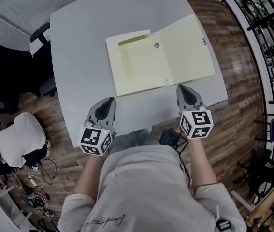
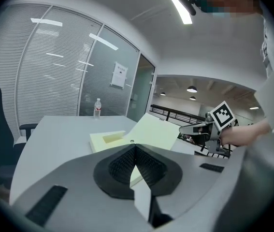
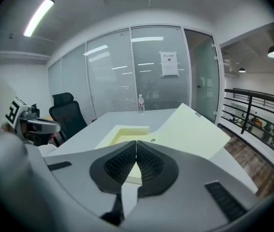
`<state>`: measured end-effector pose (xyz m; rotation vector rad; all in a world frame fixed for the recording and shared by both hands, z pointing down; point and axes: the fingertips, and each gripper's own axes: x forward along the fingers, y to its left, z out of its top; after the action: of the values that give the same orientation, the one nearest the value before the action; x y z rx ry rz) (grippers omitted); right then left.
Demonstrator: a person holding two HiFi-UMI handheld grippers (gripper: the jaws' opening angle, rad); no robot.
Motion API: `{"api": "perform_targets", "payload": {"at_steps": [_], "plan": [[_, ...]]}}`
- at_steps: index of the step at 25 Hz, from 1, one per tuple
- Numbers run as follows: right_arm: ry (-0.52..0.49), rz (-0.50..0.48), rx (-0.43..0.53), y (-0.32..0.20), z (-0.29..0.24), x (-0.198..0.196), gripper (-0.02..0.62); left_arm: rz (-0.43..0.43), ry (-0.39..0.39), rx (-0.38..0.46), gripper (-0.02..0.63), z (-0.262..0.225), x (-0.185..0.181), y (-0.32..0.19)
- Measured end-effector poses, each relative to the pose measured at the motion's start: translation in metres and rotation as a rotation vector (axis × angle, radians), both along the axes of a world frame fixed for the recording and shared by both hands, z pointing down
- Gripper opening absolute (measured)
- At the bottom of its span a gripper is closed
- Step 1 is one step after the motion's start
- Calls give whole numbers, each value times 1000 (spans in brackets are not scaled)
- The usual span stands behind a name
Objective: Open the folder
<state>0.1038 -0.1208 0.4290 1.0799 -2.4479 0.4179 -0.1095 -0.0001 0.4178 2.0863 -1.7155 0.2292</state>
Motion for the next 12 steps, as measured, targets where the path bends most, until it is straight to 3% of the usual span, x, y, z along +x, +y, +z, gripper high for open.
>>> {"api": "perform_targets", "payload": {"at_steps": [4,12], "plan": [[-80,-101,-55,30,-9,-39,23,36,14,5,9,-7,13,11],[-92,-223,-31,57,-24,-86,23,39,27,41,8,-22,12,11]]}}
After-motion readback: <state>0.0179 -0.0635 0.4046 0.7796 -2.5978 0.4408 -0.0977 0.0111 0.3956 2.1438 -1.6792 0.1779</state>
